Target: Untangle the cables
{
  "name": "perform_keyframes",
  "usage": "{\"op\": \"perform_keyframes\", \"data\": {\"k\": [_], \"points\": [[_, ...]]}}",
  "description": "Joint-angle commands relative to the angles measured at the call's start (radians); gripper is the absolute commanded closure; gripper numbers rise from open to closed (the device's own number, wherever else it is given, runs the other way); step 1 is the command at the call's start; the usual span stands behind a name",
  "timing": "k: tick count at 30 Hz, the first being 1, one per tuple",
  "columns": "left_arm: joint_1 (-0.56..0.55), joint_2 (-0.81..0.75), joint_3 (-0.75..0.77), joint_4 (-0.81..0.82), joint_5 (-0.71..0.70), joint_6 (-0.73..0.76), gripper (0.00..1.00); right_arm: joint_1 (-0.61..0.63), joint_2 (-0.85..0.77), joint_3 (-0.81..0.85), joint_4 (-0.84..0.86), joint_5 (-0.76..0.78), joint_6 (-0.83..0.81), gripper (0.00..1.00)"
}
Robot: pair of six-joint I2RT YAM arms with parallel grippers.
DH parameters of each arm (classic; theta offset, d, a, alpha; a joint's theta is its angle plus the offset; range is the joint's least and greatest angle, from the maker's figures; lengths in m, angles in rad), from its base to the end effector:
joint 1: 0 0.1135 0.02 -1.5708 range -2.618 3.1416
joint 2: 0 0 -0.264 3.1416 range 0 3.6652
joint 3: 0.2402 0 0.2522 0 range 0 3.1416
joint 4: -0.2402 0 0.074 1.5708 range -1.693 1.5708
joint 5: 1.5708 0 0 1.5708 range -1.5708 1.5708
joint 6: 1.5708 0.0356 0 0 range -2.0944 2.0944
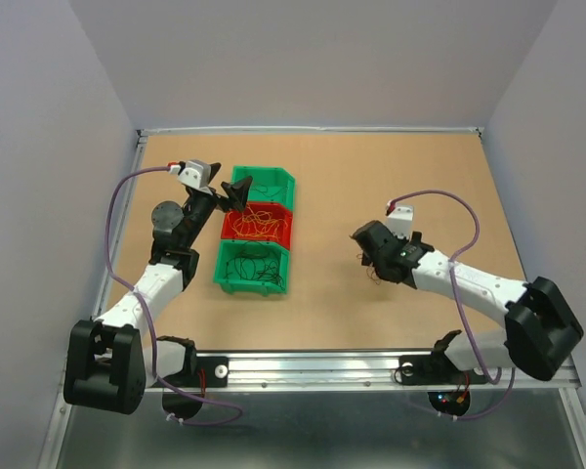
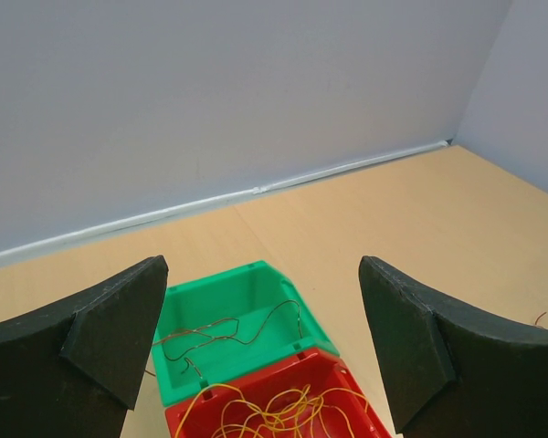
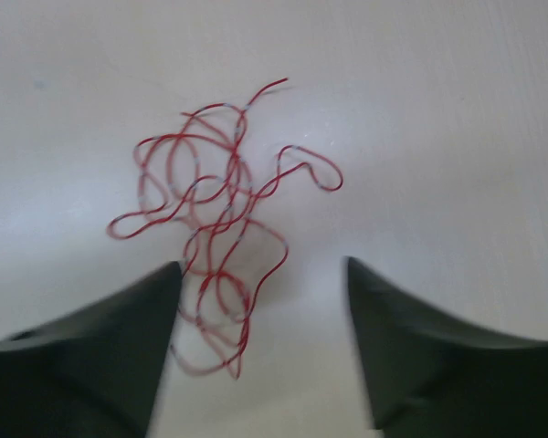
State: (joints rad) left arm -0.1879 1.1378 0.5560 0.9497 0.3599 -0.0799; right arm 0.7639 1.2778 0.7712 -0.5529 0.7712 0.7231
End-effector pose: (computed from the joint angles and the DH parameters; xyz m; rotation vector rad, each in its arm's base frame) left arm 0.2403 -0.0585 0.3072 0.3819 1.1795 -0.4492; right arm 0.1874 0.1452 0.2131 0.1926 2.2526 -0.2740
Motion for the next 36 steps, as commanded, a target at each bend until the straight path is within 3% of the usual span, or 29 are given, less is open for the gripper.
{"op": "perform_keyframes", "data": {"k": [1, 3, 6, 9, 10, 12, 15, 19, 20, 21, 22, 25, 29, 33, 36], "points": [[0.001, -0.009, 0.045, 0.047, 0.014, 0.002, 0.03, -0.159, 0.160, -0.012, 0.159, -0.131, -0.111, 0.42], [-0.001, -0.003, 0.050, 0.047, 0.019, 0.002, 0.03, -0.161, 0.215, 0.025, 0.168, -0.217, -0.148, 0.97], [-0.004, 0.005, 0.053, 0.047, 0.020, 0.005, 0.03, -0.117, 0.187, -0.005, 0.314, -0.393, -0.258, 0.99], [-0.005, 0.019, 0.059, 0.047, 0.037, 0.011, 0.03, -0.072, -0.051, -0.073, 0.589, -0.536, -0.353, 0.99], [-0.007, 0.030, 0.065, 0.047, 0.048, 0.011, 0.03, -0.074, -0.125, -0.155, 0.672, -0.688, -0.375, 1.00], [-0.012, 0.042, 0.070, 0.044, 0.073, 0.017, 0.03, -0.072, -0.352, -0.252, 0.902, -0.812, -0.360, 0.99], [-0.018, 0.068, 0.084, 0.035, 0.112, 0.020, 0.03, -0.074, -0.599, -0.415, 1.065, -0.798, -0.335, 1.00], [-0.035, 0.099, 0.107, 0.012, 0.197, 0.038, 0.03, -0.074, -0.781, -0.516, 1.061, -0.621, -0.364, 0.99], [-0.044, 0.112, 0.120, 0.005, 0.217, 0.046, 0.03, -0.074, -0.787, -0.512, 1.023, -0.597, -0.375, 0.96], [-0.050, 0.120, 0.130, -0.021, 0.246, 0.063, 0.03, -0.074, -0.776, -0.451, 0.878, -0.558, -0.376, 0.84], [-0.057, 0.131, 0.140, -0.032, 0.251, 0.071, 0.03, -0.072, -0.709, -0.408, 0.787, -0.535, -0.375, 0.43], [-0.077, 0.140, 0.143, -0.051, 0.231, 0.103, 0.03, -0.071, -0.451, -0.225, 0.455, -0.454, -0.278, 0.11], [-0.085, 0.142, 0.148, -0.066, 0.212, 0.115, 0.03, -0.058, -0.130, -0.109, 0.210, -0.228, -0.159, 0.00], [-0.094, 0.139, 0.147, -0.068, 0.197, 0.127, 0.03, -0.023, 0.094, -0.023, 0.151, -0.228, -0.145, 0.00], [-0.096, 0.139, 0.147, -0.069, 0.192, 0.131, 0.03, -0.012, 0.150, 0.003, 0.134, -0.225, -0.137, 0.00]]}}
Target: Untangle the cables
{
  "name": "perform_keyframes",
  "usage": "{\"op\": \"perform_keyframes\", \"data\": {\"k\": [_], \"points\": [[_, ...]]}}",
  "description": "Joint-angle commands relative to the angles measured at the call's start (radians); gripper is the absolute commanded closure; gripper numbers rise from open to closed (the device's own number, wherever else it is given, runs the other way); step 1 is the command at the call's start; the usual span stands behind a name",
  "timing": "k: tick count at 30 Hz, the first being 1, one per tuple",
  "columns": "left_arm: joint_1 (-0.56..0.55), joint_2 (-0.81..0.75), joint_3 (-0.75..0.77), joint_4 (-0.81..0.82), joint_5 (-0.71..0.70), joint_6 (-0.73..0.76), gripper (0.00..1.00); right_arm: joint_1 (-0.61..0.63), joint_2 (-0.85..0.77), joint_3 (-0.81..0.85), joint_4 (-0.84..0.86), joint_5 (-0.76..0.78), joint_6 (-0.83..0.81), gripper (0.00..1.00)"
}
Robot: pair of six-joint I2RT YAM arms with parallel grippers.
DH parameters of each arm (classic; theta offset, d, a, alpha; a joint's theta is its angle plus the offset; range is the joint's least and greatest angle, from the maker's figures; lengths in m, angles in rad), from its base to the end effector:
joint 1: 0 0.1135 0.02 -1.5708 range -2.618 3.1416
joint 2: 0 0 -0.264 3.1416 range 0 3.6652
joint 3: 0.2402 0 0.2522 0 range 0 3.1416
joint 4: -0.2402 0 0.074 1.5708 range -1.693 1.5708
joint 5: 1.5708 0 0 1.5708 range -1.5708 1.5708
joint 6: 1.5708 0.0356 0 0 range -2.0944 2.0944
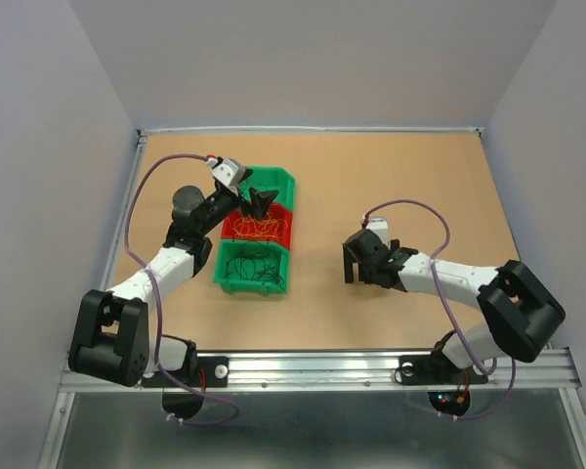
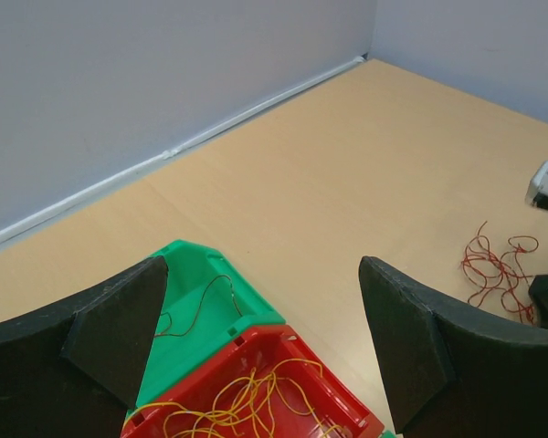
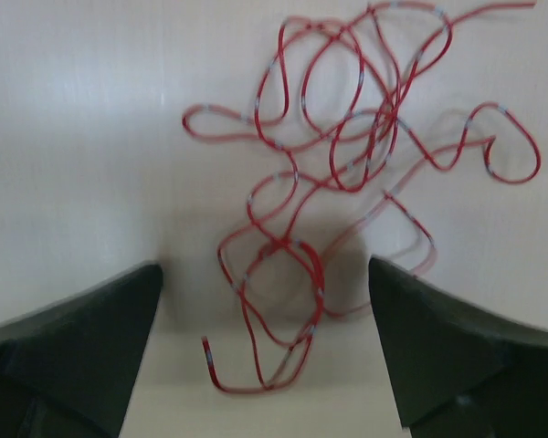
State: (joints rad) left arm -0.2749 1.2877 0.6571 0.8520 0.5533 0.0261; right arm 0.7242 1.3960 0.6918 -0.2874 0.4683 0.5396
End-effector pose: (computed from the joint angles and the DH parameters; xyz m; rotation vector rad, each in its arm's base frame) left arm 0.2656 -0.0943 0.2939 0.6642 1.2406 -0.5793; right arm 0.2035 0.1586 0.1721 -0.0515 2.4139 -0.0396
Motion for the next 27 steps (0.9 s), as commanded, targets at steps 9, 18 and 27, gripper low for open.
{"op": "perform_keyframes", "data": {"k": [9, 18, 27], "points": [[-0.014, -0.013, 0.045, 0.024, 0.000, 0.028, 0.03, 0.093, 0.075, 0.111, -0.041, 0.014, -0.052, 0.99], [-0.032, -0.001, 0.058, 0.002, 0.091, 0.055, 0.02, 0.130, -0.553, -0.227, 0.726, -0.614, -0.199, 1.00], [-0.124, -0.005, 0.030, -0.005, 0.241, 0.173, 0.01, 0.130, -0.741, -0.319, 0.752, -0.568, -0.222, 0.99]]}}
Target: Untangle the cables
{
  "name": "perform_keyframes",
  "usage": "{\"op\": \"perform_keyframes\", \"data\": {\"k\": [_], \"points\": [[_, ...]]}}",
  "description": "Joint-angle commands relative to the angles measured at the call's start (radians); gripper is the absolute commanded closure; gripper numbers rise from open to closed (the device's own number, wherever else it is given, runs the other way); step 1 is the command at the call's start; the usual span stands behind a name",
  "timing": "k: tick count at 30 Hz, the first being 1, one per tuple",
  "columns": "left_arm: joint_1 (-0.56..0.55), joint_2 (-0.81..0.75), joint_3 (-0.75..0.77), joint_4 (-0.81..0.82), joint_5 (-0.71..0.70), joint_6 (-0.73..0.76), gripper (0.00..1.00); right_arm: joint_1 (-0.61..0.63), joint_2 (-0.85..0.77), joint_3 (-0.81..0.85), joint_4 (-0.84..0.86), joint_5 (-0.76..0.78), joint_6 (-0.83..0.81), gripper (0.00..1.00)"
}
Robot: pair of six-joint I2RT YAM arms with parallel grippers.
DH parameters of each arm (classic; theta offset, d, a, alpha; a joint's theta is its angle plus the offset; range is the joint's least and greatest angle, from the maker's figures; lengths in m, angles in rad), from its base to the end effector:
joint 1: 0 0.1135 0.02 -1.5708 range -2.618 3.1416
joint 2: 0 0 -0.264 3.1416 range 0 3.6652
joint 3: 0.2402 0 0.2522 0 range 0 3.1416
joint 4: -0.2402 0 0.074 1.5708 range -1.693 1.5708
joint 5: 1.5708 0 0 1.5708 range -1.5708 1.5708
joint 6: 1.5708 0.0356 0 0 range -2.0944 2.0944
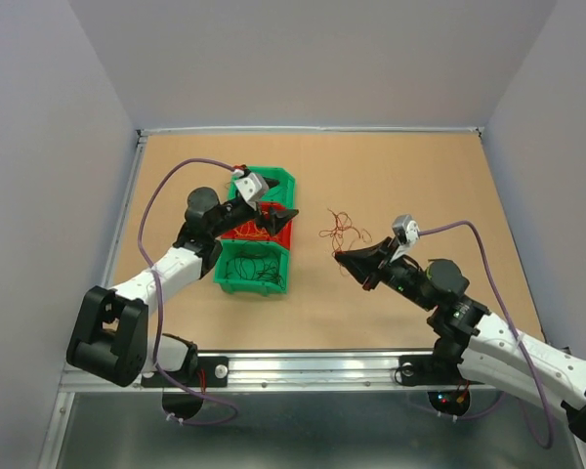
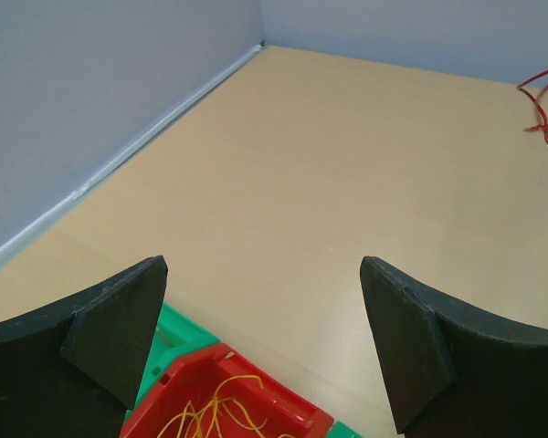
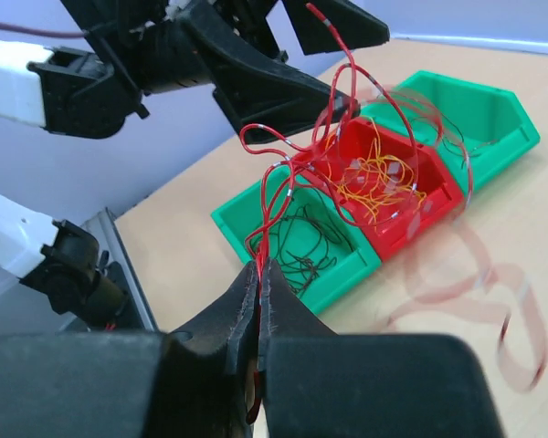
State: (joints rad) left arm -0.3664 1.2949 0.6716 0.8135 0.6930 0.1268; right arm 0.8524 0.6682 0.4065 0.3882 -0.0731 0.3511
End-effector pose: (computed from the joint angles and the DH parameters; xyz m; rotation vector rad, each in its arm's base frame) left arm 0.2547 -0.1221 0.2924 0.8934 1.1540 -0.6729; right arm 0.1123 0.1324 0.2855 -0.4406 1.4650 1.0284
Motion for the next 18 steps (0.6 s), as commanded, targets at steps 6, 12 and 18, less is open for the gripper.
{"op": "perform_keyframes", "data": {"k": [6, 12, 18], "points": [[-0.034, -0.043, -0.030, 0.099, 0.163, 0.088, 0.01, 0.000, 0.017, -0.021, 0.069, -0.071, -0.049, 1.00], [-0.035, -0.079, -0.073, 0.101, 0.348, 0.185, 0.01, 0.002, 0.048, -0.002, 0.066, -0.143, -0.047, 0.99], [-0.051, -0.052, -0.060, 0.099, 0.444, 0.160, 0.01, 0.002, 0.064, 0.005, 0.089, -0.229, -0.037, 0.99]]}}
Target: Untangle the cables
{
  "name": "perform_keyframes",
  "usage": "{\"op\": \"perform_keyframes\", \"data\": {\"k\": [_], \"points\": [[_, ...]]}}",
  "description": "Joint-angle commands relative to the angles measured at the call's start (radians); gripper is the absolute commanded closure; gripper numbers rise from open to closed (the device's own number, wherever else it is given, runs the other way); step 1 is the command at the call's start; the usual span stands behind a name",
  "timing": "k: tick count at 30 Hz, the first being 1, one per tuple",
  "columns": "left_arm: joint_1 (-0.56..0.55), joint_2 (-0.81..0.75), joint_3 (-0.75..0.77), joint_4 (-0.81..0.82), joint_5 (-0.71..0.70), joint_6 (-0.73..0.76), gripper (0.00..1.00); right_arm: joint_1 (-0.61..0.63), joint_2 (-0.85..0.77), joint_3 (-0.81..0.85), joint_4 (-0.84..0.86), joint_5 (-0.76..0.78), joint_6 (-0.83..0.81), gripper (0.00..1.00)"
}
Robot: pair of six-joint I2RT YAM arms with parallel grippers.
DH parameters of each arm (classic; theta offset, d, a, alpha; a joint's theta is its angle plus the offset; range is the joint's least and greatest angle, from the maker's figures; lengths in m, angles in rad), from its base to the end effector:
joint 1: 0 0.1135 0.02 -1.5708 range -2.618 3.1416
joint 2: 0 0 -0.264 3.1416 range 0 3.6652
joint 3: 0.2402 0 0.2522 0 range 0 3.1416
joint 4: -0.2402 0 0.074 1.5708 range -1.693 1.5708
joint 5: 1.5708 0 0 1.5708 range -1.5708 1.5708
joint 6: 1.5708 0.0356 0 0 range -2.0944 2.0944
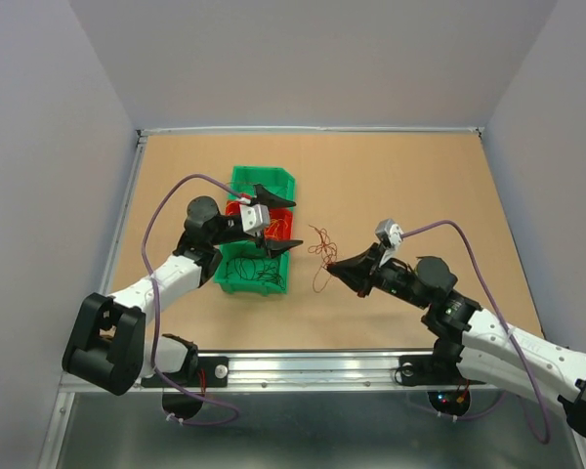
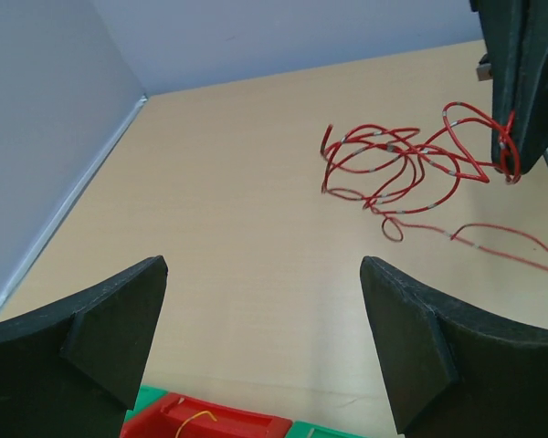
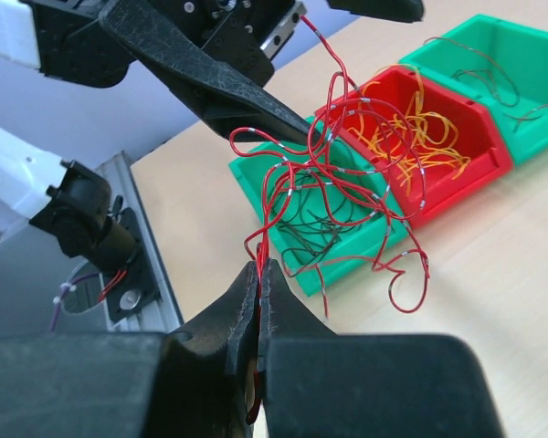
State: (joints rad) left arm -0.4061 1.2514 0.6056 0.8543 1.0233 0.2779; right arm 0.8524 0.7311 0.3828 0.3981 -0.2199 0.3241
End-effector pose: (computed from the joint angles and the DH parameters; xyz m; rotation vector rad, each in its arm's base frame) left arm 0.2263 -0.1304 0.2838 1.2293 0.8831 -0.7956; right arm 0.1145 0.1427 0.2680 -0.6032 1.5118 1.0915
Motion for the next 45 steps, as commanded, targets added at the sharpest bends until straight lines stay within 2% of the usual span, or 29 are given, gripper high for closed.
{"op": "perform_keyframes", "data": {"k": [1, 9, 15, 16, 17, 18, 23, 24, 25, 27, 28, 31, 32, 33, 35, 37, 38, 41, 42, 45], "points": [[-0.016, -0.009, 0.005, 0.058, 0.112, 0.006, 0.01, 0.002, 0.002, 0.028, 0.082, -0.094, -0.007, 0.99], [-0.092, 0.005, 0.003, 0.060, 0.101, 0.003, 0.01, 0.002, 0.036, 0.025, 0.175, -0.280, 0.030, 0.99], [-0.138, 0.017, 0.008, 0.060, 0.100, -0.002, 0.02, 0.001, 0.073, 0.030, 0.209, -0.311, 0.039, 0.99], [-0.138, 0.020, 0.011, 0.060, 0.103, -0.002, 0.12, 0.000, 0.076, 0.030, 0.212, -0.311, 0.041, 0.99], [-0.145, 0.028, 0.017, 0.060, 0.101, -0.002, 0.37, 0.002, 0.077, 0.031, 0.212, -0.308, 0.041, 1.00], [-0.146, 0.028, 0.019, 0.060, 0.081, -0.008, 0.48, 0.001, 0.077, 0.030, 0.212, -0.306, 0.040, 0.99], [-0.145, 0.013, 0.017, 0.046, 0.099, 0.014, 0.78, 0.002, 0.057, 0.018, 0.208, -0.260, 0.041, 0.99], [-0.145, 0.008, 0.017, 0.040, 0.092, 0.018, 0.94, 0.002, 0.048, 0.015, 0.200, -0.248, 0.040, 1.00], [-0.145, 0.002, 0.019, 0.031, 0.072, 0.024, 1.00, 0.002, 0.039, 0.011, 0.188, -0.227, 0.038, 0.99], [-0.139, -0.020, 0.025, 0.003, 0.002, 0.030, 1.00, 0.001, -0.007, 0.010, 0.141, -0.124, 0.035, 1.00], [-0.135, -0.026, 0.028, -0.003, -0.090, 0.021, 1.00, 0.002, -0.025, 0.002, 0.124, -0.030, 0.035, 1.00], [-0.086, -0.015, 0.045, 0.014, -0.234, -0.029, 1.00, 0.002, -0.122, -0.009, 0.042, 0.155, 0.049, 0.99], [-0.068, 0.003, 0.058, 0.025, -0.280, -0.095, 1.00, 0.001, -0.145, -0.013, 0.015, 0.323, 0.055, 0.99], [-0.047, 0.016, 0.066, 0.032, -0.308, -0.120, 1.00, 0.000, -0.189, -0.013, -0.048, 0.400, 0.070, 1.00], [0.030, 0.058, 0.085, 0.051, -0.306, -0.189, 1.00, 0.002, -0.220, -0.015, -0.100, 0.576, 0.070, 0.99], [0.075, 0.091, 0.103, 0.092, -0.205, -0.265, 1.00, 0.002, -0.254, -0.018, -0.151, 0.600, 0.049, 0.99], [0.076, 0.114, 0.111, 0.097, -0.165, -0.272, 1.00, 0.002, -0.262, -0.015, -0.162, 0.564, 0.043, 0.99], [0.063, 0.132, 0.123, 0.106, -0.036, -0.273, 0.55, 0.001, -0.275, -0.007, -0.166, 0.444, 0.043, 0.99], [0.056, 0.131, 0.120, 0.109, -0.017, -0.269, 0.32, 0.000, -0.276, -0.002, -0.162, 0.420, 0.041, 0.99], [0.030, 0.114, 0.103, 0.109, 0.049, -0.237, 0.09, 0.002, -0.260, -0.002, -0.131, 0.320, 0.027, 0.99]]}}
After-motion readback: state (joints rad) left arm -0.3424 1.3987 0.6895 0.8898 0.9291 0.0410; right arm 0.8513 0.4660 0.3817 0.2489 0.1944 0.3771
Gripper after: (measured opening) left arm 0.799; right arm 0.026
